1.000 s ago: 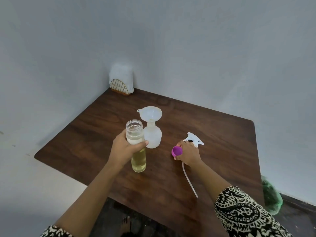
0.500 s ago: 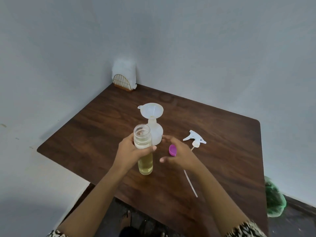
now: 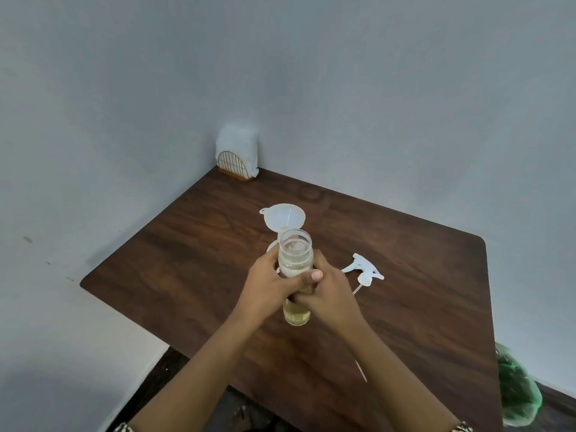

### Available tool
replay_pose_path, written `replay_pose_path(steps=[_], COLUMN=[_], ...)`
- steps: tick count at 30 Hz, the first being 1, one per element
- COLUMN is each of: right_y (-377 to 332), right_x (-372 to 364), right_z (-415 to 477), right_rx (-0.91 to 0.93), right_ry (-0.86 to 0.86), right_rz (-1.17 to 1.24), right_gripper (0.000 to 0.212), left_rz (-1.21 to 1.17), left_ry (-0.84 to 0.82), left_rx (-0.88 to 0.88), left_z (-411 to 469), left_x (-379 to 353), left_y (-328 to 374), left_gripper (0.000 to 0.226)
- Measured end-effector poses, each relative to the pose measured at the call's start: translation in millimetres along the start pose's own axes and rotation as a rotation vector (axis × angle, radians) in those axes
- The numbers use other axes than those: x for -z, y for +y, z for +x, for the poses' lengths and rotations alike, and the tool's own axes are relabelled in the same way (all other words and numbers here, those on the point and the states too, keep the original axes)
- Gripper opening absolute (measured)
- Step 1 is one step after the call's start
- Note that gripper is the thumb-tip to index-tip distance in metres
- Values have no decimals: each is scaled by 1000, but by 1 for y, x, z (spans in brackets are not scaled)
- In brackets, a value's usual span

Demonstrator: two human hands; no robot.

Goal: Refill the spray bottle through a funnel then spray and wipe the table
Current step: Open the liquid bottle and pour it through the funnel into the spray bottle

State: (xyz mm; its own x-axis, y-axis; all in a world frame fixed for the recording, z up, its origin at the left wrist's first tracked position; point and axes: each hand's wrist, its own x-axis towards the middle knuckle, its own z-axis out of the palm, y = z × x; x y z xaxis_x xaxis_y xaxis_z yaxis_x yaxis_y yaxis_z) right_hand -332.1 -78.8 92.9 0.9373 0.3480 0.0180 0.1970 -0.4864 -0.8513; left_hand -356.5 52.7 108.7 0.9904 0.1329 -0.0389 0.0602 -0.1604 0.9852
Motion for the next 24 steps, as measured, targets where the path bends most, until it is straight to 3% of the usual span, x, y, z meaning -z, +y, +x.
replay_pose_path(steps=[2,5,8,10,14,17,24], right_y=[4,6,10,13,12,13,18], right_x=[3,10,18,23,34,42,52], right_z=[6,17,28,35,44,48,57], right_rx=[19,21,5,-5,-28,-29,-45], right_ry=[44,83,120,137,146,159,178], right_rz=[-5,-26,-60,-69,-104,-157,-311], right_gripper=[58,60,61,61,60,62,64], left_rz=[-24,-146,-62,-15,-266,-267,-263], left_ry=[-6,242,384,336,232,143,106], left_rx=[-40,-75,18,218,595,616,541], left_z=[8,26,58,83,113,119,128], left_x=[8,25,46,57,69,71,70], left_y=[6,14,17,12,0,-5,-11], left_gripper=[49,35,27,34,35,30,9])
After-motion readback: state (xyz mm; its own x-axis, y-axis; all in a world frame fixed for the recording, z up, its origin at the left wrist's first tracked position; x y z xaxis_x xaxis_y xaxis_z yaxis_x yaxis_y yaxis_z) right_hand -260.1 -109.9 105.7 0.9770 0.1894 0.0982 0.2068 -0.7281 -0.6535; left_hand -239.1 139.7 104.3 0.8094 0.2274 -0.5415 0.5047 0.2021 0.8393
